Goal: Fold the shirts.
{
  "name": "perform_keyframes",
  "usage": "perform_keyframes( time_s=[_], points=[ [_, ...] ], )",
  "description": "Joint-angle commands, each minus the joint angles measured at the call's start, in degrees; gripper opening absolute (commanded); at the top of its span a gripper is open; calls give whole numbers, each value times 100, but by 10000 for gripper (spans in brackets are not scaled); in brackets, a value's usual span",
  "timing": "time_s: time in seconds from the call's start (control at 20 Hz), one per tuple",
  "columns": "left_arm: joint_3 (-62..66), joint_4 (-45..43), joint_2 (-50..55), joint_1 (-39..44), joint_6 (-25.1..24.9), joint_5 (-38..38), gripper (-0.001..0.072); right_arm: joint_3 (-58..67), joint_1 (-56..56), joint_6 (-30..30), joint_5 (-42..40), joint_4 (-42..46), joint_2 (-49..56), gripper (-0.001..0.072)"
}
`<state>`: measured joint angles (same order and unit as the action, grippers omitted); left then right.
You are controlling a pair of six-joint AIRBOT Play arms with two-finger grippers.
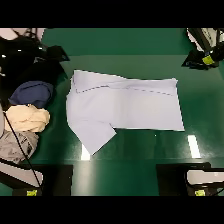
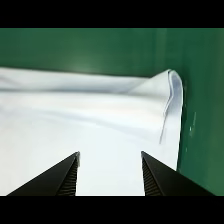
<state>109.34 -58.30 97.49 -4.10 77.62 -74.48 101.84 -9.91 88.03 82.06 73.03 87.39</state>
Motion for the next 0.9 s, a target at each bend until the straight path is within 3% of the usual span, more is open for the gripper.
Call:
perform_keyframes(
  time_s=[0.0,0.05,0.25,0.45,0.6,0.85],
  points=[
    [223,39,26,-691,24,-1266,514,101,83,-479,1113,-4,-68,436],
    [63,48,-35,-852,46,-1416,481,-138,127,-542,1139,-2,-227,436],
    [-1622,168,-680,-1080,-33,-1263,482,-1460,260,-562,557,-17,-1117,435],
    [-4151,151,-1939,-1040,-146,-70,481,-2583,302,-562,-76,-326,-1875,436],
    [-5733,181,-2865,-1040,-142,586,481,-3042,302,-562,-367,-562,-2190,435],
    [-7012,199,-3279,-1040,-168,743,481,-3117,306,-560,-400,-876,-2247,436]
  ],
)
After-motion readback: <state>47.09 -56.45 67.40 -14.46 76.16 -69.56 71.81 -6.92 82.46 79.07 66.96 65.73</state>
